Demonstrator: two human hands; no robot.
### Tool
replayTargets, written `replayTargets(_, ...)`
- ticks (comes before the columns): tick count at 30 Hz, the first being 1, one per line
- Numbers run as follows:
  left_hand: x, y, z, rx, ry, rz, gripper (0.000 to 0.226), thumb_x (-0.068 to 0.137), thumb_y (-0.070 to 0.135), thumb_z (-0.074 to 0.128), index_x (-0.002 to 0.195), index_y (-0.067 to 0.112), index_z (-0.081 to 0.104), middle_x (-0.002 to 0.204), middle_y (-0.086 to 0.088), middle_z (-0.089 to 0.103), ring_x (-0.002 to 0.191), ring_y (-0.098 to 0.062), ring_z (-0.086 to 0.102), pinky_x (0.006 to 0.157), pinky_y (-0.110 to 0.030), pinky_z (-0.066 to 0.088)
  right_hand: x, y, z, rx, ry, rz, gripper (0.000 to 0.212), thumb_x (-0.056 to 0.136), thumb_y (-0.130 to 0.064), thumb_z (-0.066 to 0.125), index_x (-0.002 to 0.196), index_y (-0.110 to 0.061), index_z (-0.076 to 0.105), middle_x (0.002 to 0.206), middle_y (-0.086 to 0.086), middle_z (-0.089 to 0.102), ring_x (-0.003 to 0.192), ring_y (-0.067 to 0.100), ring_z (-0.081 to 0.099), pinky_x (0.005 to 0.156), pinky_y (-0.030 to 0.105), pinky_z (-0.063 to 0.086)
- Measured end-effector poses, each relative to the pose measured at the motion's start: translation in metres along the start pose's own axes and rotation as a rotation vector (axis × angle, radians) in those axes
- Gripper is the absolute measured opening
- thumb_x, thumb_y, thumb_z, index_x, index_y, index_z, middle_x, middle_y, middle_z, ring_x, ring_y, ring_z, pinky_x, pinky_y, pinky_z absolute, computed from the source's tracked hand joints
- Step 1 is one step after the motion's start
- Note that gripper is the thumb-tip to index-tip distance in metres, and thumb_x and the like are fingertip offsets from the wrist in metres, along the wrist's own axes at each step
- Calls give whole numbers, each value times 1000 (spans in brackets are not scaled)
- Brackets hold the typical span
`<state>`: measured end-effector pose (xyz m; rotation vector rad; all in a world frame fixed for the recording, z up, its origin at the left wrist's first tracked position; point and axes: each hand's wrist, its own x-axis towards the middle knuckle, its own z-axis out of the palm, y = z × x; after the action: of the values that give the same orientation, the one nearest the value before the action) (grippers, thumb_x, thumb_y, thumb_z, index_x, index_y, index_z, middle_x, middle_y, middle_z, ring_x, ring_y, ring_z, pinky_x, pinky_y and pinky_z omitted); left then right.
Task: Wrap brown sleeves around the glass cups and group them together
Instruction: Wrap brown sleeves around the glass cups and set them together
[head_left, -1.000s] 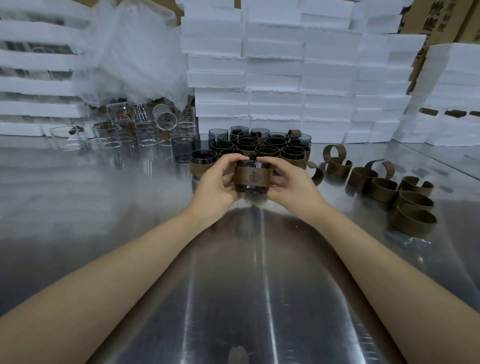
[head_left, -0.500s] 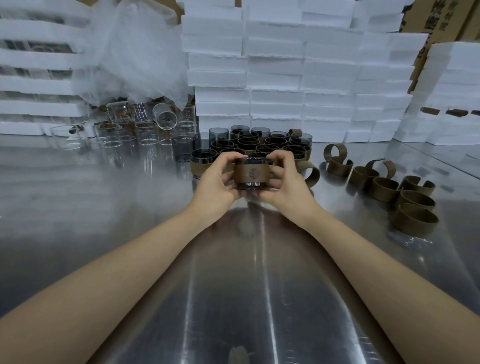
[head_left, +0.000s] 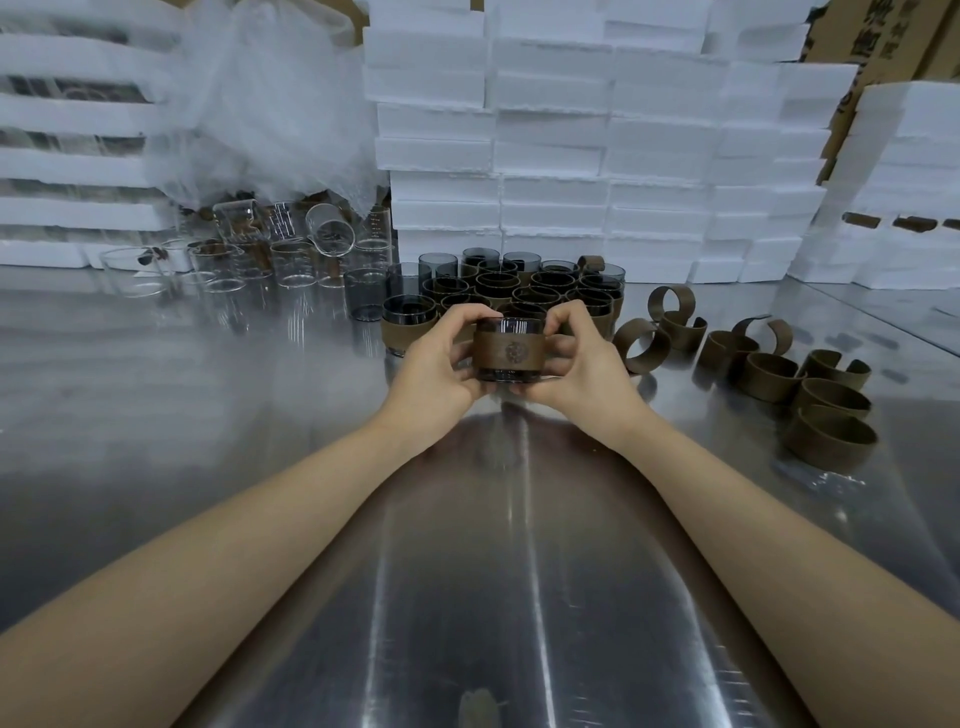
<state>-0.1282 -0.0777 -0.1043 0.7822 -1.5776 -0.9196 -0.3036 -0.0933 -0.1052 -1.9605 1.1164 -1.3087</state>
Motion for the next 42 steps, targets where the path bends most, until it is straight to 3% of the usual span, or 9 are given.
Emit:
replayTargets(7,1,-2,-1,7,5,-2,60,73,-28,62,112,17,53,115,5,55,104,-11,60,81,-19,53,-1,-1,2,23,6,19,64,66,-4,85,85,-43,38,95,6,71,85,18,73,81,46,59)
replayTargets(15,3,-4,-3,5,26,-20,59,72,-27,65,114,14,53,116,3,57,106,-14,61,84,-25,56,-2,-3,4,83,-44,68,72,70,-1,82,119,-29,38,111,3,65,96,16,70,87,33,57)
replayTargets(20,3,-6,-6,4,25,-33,59,71,-25,68,113,14,53,115,1,58,108,-16,63,81,-24,56,-3,-5,3,128,-121,97,73,73,-10,83,129,-26,40,120,5,62,101,12,68,86,25,55)
replayTargets(24,4,-7,-6,46,23,-53,61,69,-25,69,114,13,51,113,1,58,110,-23,64,83,-23,55,-4,-4,4,88,-139,114,71,74,-19,83,131,-25,41,118,4,65,103,13,67,93,30,53)
replayTargets(31,4,-5,-5,71,23,-65,61,69,-22,73,115,11,50,115,0,57,111,-26,63,87,-27,56,-3,-6,1,79,-147,101,66,80,16,58,136,-17,46,136,4,55,99,21,70,95,44,53)
replayTargets(34,3,-4,-4,86,7,-57,61,70,-23,72,116,10,50,117,-1,56,110,-24,63,84,-24,56,-3,-8,1,44,-117,91,64,78,18,55,133,-15,49,132,5,57,94,18,70,90,38,56)
replayTargets(38,2,-4,-5,141,-13,-28,58,72,-21,71,114,15,51,120,-5,57,109,-21,62,83,-23,56,-4,-8,-1,-67,-96,44,61,79,17,55,130,-15,51,126,7,60,89,11,70,78,18,53)
replayTargets(42,2,-6,-6,264,-18,-3,58,75,-22,63,114,18,50,114,1,57,107,-20,62,83,-23,56,-4,-8,0,-78,-123,76,58,83,8,55,135,-18,49,130,2,58,97,11,68,88,24,51)
